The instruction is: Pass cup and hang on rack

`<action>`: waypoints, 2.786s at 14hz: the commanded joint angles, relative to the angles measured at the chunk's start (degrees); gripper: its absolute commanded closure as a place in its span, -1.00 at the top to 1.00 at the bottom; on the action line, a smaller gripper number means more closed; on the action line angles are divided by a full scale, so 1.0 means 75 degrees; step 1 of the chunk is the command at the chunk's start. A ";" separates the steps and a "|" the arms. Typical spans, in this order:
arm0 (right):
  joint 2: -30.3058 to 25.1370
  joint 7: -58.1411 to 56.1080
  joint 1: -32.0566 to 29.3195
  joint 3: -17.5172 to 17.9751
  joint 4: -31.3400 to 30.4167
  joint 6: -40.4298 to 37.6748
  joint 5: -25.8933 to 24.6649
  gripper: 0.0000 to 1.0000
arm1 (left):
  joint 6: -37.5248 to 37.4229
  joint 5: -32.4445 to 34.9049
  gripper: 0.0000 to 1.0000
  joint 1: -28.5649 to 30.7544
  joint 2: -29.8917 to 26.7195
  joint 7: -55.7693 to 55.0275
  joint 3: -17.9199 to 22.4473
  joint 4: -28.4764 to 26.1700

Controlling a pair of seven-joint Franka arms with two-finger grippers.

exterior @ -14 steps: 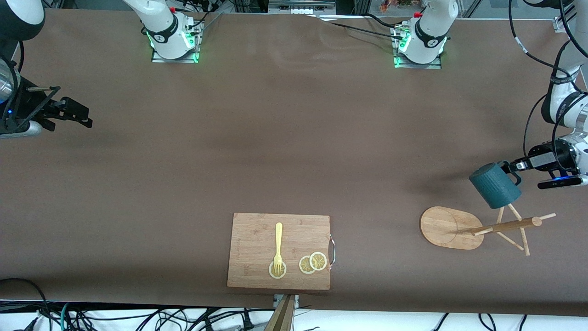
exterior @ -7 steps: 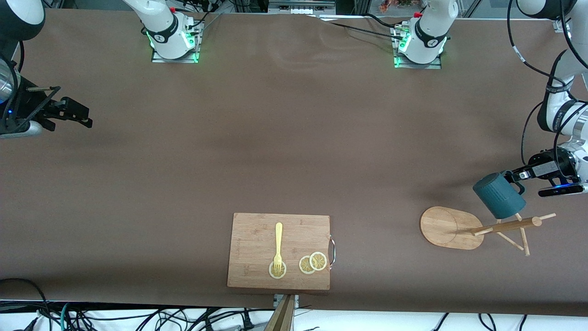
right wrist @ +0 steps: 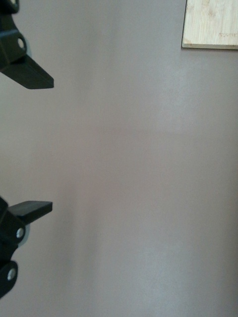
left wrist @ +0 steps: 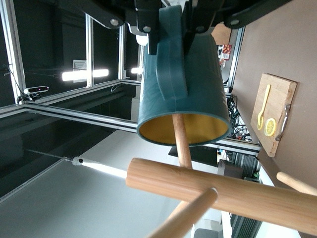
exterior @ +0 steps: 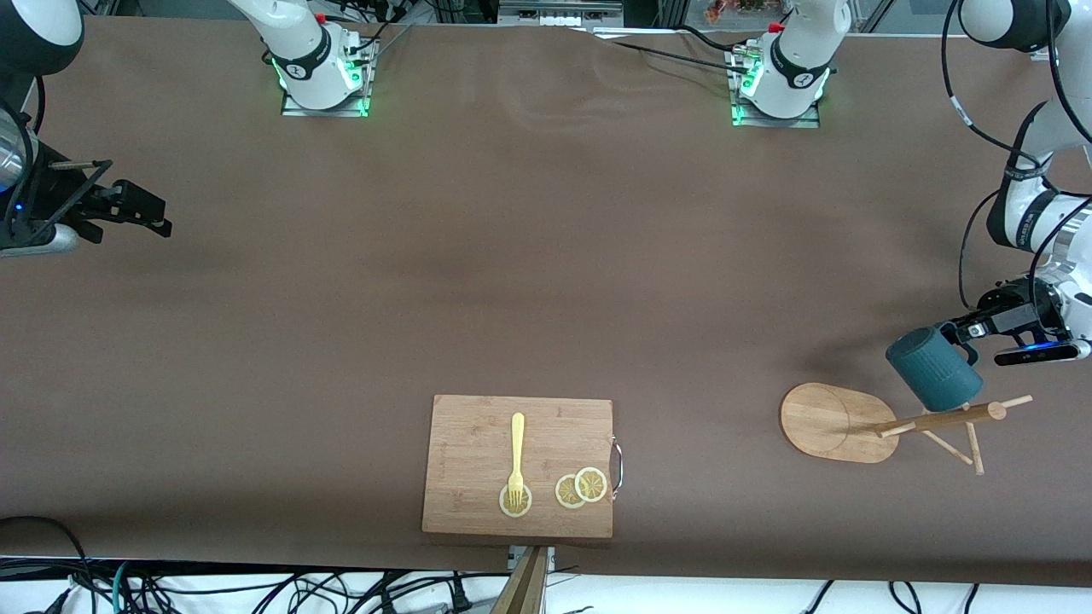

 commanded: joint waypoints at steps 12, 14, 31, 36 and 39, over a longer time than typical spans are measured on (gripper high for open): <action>0.0014 0.0039 0.0008 -0.0007 0.0095 -0.0102 0.0109 1.00 | 0.0182 -0.0138 -1.00 0.0084 0.0460 -0.0088 0.0060 0.0212; 0.0026 0.0039 0.0008 -0.0007 0.0095 -0.0102 0.0109 1.00 | 0.0299 -0.0138 -0.66 0.0084 0.0483 -0.0053 0.0072 0.0212; 0.0014 0.0039 0.0008 -0.0007 0.0095 -0.0102 0.0109 1.00 | 0.0812 0.6686 1.00 -0.0266 -0.1975 0.0721 0.0271 0.0247; 0.0026 0.0039 0.0008 -0.0007 0.0095 -0.0102 0.0109 1.00 | 0.1424 0.9737 1.00 -0.1355 -0.2891 -0.0422 0.0201 0.1394; 0.0014 0.0039 0.0008 -0.0007 0.0095 -0.0102 0.0109 1.00 | 0.1785 1.1119 1.00 -0.2059 -0.3195 -0.1993 -0.0229 0.1899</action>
